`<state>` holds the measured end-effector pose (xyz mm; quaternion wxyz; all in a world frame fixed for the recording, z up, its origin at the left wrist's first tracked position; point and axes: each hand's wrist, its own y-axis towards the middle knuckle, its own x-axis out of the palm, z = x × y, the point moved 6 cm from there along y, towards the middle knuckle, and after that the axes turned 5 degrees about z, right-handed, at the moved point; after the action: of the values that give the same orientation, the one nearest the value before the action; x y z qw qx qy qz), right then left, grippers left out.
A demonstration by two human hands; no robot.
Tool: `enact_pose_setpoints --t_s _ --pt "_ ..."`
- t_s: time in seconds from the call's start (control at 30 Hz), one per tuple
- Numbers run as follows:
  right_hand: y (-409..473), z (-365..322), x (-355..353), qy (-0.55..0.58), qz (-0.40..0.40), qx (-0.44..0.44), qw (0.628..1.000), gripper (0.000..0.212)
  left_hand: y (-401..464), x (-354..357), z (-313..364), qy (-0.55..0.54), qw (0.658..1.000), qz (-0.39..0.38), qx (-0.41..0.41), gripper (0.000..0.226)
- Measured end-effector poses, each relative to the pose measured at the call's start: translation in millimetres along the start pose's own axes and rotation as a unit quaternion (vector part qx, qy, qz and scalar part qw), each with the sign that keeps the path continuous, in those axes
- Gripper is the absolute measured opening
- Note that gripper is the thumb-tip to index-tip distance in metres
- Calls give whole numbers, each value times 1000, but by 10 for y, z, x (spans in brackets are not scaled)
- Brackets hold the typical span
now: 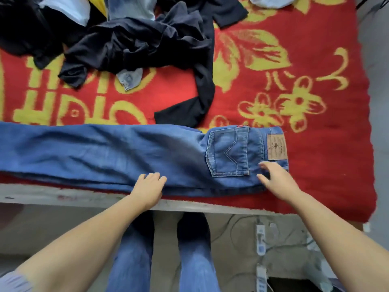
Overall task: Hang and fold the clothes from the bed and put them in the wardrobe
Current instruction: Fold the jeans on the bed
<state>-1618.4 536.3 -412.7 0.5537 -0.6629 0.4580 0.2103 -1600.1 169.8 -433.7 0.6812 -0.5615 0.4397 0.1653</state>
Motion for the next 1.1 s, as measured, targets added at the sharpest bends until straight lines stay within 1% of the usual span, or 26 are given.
enact_pose_setpoints --t_s 0.03,0.07,0.1,0.13,0.2,0.23,0.27,0.33,0.43,0.47,0.5,0.57,0.6,0.63,0.67,0.7,0.77,0.8,0.83,0.87,0.9,0.93,0.97,1.03,1.07,1.1 --pt "35 178 -131 41 90 49 994 45 44 -94 74 -7 999 33 1 24" --pt "62 349 -242 73 154 100 980 45 105 -180 163 -17 997 72 11 26" --pt "106 497 -301 109 176 150 967 50 173 -251 264 -30 994 98 25 32" --pt "162 600 -295 153 159 196 956 57 233 -291 376 -39 993 106 40 42" --pt "292 668 -117 247 76 244 935 62 346 -270 585 -33 995 78 48 60" --pt "349 645 -12 281 45 246 926 60 405 -219 670 -19 997 61 43 65" --pt "394 605 57 294 36 242 924 57 459 -162 724 -4 998 51 34 67" --pt "458 551 128 313 50 227 921 53 549 -74 750 26 999 46 13 63" --pt "453 532 133 369 42 194 908 38 593 -27 688 60 997 49 12 37" --pt "424 552 53 363 57 185 912 34 605 -29 666 68 996 45 25 30" --pt "384 579 -61 349 90 170 917 31 607 -59 633 63 996 47 32 25" --pt "260 629 -333 323 178 131 920 21 552 -226 543 -7 993 107 45 18" --pt "178 654 -444 312 218 117 917 17 483 -331 515 -40 984 157 77 21" --pt "100 699 -499 296 247 113 916 15 397 -402 515 -40 969 208 127 29" --pt "34 763 -490 276 258 123 918 15 287 -443 527 -19 953 248 170 36" --pt "0 839 -416 251 248 145 924 16 201 -403 546 -4 946 260 195 39" --pt "10 972 -150 201 177 199 943 27 175 -238 627 17 956 214 199 37" --pt "22 1007 -18 191 137 217 947 39 214 -179 673 26 966 175 187 35" --pt "37 1022 71 197 117 226 947 53 278 -116 721 28 976 135 169 33" --pt "59 1035 114 218 115 231 941 64 360 -50 758 20 983 106 148 37" --pt "88 1043 136 247 121 230 933 71 417 -27 805 6 988 77 136 45" --pt "121 1055 157 278 121 229 925 73 443 -78 860 -20 988 79 133 52" --pt "159 1063 186 311 114 224 916 70 461 -178 896 -57 984 118 120 56" --pt "225 1058 219 369 82 215 900 55 477 -408 906 -163 960 219 55 60" --pt "243 1044 226 395 62 211 892 47 519 -478 909 -226 949 221 16 63" --pt "257 1027 231 419 43 209 882 40 593 -504 921 -297 937 186 -20 64"
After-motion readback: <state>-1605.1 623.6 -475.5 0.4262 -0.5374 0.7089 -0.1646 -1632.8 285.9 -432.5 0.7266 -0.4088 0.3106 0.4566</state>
